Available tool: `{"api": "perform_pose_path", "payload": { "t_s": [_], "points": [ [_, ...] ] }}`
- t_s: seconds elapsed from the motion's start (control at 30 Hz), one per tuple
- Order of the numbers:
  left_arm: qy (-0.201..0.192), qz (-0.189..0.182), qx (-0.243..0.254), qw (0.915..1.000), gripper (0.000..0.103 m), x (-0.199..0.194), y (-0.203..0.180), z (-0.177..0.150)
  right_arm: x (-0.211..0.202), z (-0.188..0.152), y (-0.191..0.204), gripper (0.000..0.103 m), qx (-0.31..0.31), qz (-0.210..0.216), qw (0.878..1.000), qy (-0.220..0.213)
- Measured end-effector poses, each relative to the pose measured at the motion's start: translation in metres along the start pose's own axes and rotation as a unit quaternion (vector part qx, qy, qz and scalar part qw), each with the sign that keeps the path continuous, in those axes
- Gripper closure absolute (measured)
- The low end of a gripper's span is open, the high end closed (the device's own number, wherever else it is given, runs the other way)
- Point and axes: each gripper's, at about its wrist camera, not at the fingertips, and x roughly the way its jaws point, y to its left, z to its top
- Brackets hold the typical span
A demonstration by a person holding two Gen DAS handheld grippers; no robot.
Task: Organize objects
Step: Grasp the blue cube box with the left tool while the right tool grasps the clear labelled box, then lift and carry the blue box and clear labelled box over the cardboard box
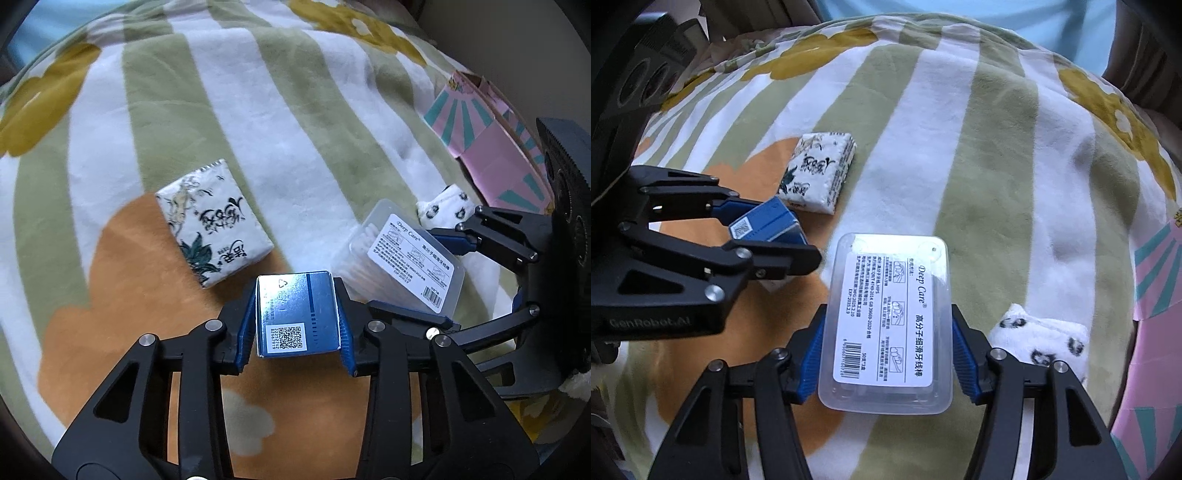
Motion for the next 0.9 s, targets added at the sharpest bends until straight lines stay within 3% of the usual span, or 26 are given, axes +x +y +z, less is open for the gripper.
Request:
{"api": "perform_pose_path", "payload": {
  "t_s": [0.23,0.5,0.9],
  "points": [
    [-0.016,0.005,-0.021,0.9996,0.069,-0.038,-0.003,0.004,-0.044,0.016,0.004,0.048,0.004,-0.004,1.000,-0.017],
    [-0.049,0.020,-0.050,0.9973,0.069,-0.108,-0.019,0.007,-0.112,0.027,0.013,0.048,0.019,-0.010,0.999,-0.033],
    [-0.082,0.078,-0.132,0.9847,0.069,-0.216,-0.059,-0.023,-0.223,0.020,0.014,0.048,0.060,-0.035,0.996,-0.047]
  ]
}}
